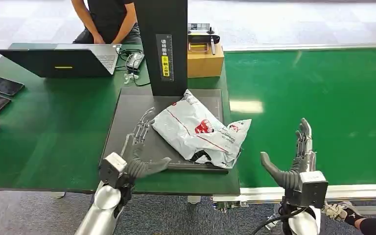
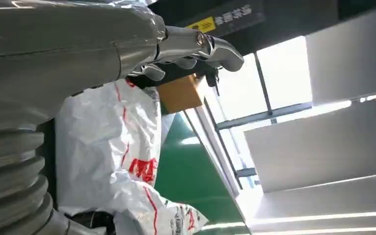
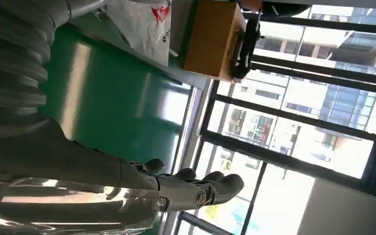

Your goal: Moved the parcel from conveyor to table for the left to box.

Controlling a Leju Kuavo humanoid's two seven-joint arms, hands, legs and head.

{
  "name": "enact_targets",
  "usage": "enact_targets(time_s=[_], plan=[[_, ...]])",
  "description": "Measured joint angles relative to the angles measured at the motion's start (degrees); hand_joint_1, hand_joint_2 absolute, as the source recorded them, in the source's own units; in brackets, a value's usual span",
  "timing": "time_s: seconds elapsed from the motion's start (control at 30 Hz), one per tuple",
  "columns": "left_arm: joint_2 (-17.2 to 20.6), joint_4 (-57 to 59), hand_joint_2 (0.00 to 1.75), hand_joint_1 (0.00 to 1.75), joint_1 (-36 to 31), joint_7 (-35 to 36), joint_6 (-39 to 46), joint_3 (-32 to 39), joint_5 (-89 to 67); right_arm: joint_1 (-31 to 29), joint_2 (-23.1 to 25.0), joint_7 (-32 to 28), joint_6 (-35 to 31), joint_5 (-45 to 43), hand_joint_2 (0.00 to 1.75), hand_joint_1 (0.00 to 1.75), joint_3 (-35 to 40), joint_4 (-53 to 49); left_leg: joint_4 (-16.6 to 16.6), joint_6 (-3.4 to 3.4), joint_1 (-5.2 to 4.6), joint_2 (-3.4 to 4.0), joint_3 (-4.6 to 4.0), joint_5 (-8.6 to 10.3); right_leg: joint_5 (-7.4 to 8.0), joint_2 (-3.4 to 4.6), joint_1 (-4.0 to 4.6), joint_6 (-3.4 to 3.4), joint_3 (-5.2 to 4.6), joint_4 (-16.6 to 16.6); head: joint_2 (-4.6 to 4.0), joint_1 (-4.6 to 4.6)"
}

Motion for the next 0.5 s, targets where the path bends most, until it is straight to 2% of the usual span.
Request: enact_targets(time_s=[0.3, 0.5], plan=[[-1.49, 10.02, 1.75, 0.0, -9.86, 8.18, 8.62, -5.3, -12.93, 0.02, 2.45, 1.36, 2.3, 2.19, 1.75, 0.0, -2.5, -0.66, 0.01, 0.0, 0.0, 0.02, 0.02, 0.01, 0.01, 0.01, 0.0, -0.01, 0.01, 0.0, 0.0, 0.0], [-2.45, 18.68, 1.75, 0.0, -16.18, 17.47, 8.09, -7.98, -20.06, 0.12, 3.5, 1.93, 3.57, 3.65, 1.75, 0.0, -3.76, -1.09, 0.0, 0.0, 0.0, 0.02, 0.0, 0.01, 0.01, 0.01, 0.0, -0.01, 0.0, 0.0, 0.0, -0.02]])
